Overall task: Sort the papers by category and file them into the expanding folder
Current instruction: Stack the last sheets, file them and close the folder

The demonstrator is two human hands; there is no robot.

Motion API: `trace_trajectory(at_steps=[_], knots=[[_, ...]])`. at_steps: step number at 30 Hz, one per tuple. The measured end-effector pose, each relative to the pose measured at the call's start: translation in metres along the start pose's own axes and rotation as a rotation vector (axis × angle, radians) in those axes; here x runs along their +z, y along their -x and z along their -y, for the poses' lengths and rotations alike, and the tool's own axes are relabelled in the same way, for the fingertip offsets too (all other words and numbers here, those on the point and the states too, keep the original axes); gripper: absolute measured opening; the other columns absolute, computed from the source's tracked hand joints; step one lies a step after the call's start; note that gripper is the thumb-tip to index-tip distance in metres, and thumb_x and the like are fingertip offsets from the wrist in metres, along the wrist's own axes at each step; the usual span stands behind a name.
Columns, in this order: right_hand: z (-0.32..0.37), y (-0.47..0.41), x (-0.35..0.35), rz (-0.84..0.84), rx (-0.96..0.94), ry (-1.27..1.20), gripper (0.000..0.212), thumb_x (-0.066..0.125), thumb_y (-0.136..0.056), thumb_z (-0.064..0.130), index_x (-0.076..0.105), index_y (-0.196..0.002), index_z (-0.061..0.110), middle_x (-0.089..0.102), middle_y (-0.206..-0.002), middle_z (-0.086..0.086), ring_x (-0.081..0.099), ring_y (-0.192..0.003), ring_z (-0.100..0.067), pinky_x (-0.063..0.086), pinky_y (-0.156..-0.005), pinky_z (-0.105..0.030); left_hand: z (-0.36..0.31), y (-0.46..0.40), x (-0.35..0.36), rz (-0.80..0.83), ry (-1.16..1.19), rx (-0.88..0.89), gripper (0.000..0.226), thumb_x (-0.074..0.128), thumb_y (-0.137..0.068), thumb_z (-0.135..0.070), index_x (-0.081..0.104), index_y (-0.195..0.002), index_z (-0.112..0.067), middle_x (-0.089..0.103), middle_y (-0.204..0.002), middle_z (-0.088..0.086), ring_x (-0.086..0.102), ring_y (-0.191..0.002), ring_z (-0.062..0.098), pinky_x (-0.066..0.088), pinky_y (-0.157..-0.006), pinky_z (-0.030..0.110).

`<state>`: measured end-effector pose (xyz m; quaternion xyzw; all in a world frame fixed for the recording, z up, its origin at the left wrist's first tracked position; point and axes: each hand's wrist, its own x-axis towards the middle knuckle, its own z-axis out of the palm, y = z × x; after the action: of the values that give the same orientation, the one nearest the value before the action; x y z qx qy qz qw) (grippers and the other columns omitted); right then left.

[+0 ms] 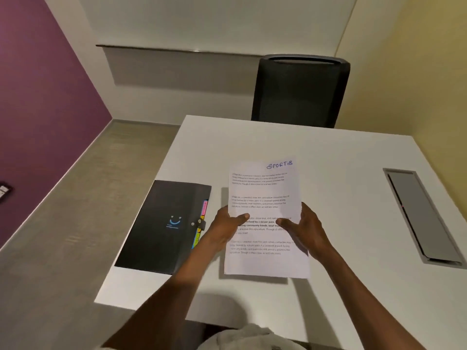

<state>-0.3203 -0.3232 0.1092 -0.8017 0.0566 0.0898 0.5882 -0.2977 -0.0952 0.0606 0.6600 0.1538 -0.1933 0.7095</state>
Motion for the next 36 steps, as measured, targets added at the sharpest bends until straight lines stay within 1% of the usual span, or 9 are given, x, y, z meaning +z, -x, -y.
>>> trace_trajectory(at_steps=[7, 10, 13, 16, 19, 21, 25, 30, 36], knots=[[-0.002, 0.006, 0.039, -0.116, 0.049, 0.056, 0.043, 0.077, -0.081, 0.023, 0.058, -0.119, 0.028, 0.068, -0.105, 0.016, 0.063, -0.090, 0.006, 0.046, -0.066, -0.012, 0.003, -0.007, -0.046, -0.006, 0.030, -0.040, 0.049, 0.060, -0.087, -0.059, 0.071, -0.112, -0.017, 0.075, -0.107, -0.003, 0.069, -0.100, 0.017, 0.051, -0.093, 0.037], [-0.015, 0.008, 0.038, -0.207, 0.091, -0.017, 0.044, 0.079, -0.078, 0.022, 0.062, -0.118, 0.029, 0.072, -0.107, 0.013, 0.069, -0.098, -0.010, 0.054, -0.083, -0.031, 0.012, -0.017, -0.078, -0.291, 0.203, -0.038, 0.028, 0.053, -0.100, -0.035, 0.067, -0.088, -0.014, 0.075, -0.087, 0.005, 0.069, -0.067, 0.016, 0.052, -0.064, 0.032], [-0.021, 0.010, 0.034, -0.291, 0.128, -0.103, 0.043, 0.078, -0.079, 0.012, 0.063, -0.119, 0.022, 0.073, -0.107, 0.008, 0.069, -0.098, -0.014, 0.053, -0.087, -0.033, 0.033, -0.025, -0.128, -0.619, -0.004, -0.038, 0.020, 0.059, -0.093, -0.026, 0.067, -0.075, -0.022, 0.074, -0.081, 0.000, 0.070, -0.073, 0.019, 0.059, -0.076, 0.040], [-0.026, 0.008, 0.033, -0.353, 0.166, -0.158, 0.045, 0.078, -0.079, 0.007, 0.063, -0.120, 0.018, 0.073, -0.109, 0.005, 0.070, -0.099, -0.015, 0.052, -0.085, -0.028, 0.047, -0.025, -0.165, -0.686, -0.222, -0.056, 0.005, 0.066, -0.088, -0.016, 0.067, -0.088, -0.021, 0.071, -0.097, 0.001, 0.067, -0.093, 0.022, 0.054, -0.084, 0.035], [-0.028, 0.007, 0.038, -0.378, 0.178, -0.188, 0.044, 0.076, -0.080, 0.003, 0.063, -0.119, 0.015, 0.073, -0.106, 0.006, 0.070, -0.090, -0.004, 0.051, -0.074, -0.014, 0.059, -0.029, -0.179, -0.594, -0.566, -0.051, 0.044, 0.083, -0.073, -0.035, 0.067, -0.106, -0.010, 0.071, -0.102, 0.007, 0.067, -0.098, 0.025, 0.052, -0.083, 0.033], [-0.030, 0.006, 0.040, -0.386, 0.180, -0.173, 0.044, 0.078, -0.079, 0.007, 0.063, -0.118, 0.017, 0.072, -0.105, 0.009, 0.069, -0.090, -0.002, 0.049, -0.072, -0.014, 0.070, -0.032, -0.174, -0.536, -0.772, -0.116, 0.082, 0.084, -0.057, -0.057, 0.059, -0.119, -0.010, 0.064, -0.118, 0.014, 0.059, -0.113, 0.033, 0.048, -0.097, 0.046], [-0.039, 0.001, 0.039, -0.362, 0.183, -0.162, 0.048, 0.080, -0.074, 0.014, 0.063, -0.118, 0.024, 0.073, -0.109, 0.009, 0.069, -0.101, -0.013, 0.051, -0.089, -0.031, 0.071, -0.024, -0.146, -0.406, -0.919, -0.277, 0.123, 0.088, -0.059, -0.051, 0.018, -0.151, -0.011, 0.013, -0.157, 0.024, 0.006, -0.145, 0.048, 0.019, -0.108, 0.070], [-0.040, -0.003, 0.035, -0.341, 0.160, -0.229, 0.047, 0.080, -0.076, 0.008, 0.063, -0.118, 0.021, 0.073, -0.111, 0.004, 0.070, -0.103, -0.017, 0.052, -0.092, -0.037, 0.081, -0.027, -0.140, -0.347, -0.977, -0.284, 0.138, 0.091, -0.060, -0.045, -0.004, -0.155, -0.014, -0.008, -0.160, 0.024, -0.012, -0.145, 0.049, 0.015, -0.104, 0.076], [-0.038, -0.007, 0.028, -0.329, 0.156, -0.295, 0.043, 0.075, -0.079, -0.001, 0.064, -0.114, 0.020, 0.074, -0.109, 0.003, 0.071, -0.100, -0.016, 0.053, -0.088, -0.033, 0.082, -0.032, -0.140, -0.370, -1.024, -0.263, 0.133, 0.092, -0.061, -0.036, 0.000, -0.154, -0.013, -0.002, -0.159, 0.025, -0.002, -0.145, 0.049, 0.020, -0.104, 0.075]])
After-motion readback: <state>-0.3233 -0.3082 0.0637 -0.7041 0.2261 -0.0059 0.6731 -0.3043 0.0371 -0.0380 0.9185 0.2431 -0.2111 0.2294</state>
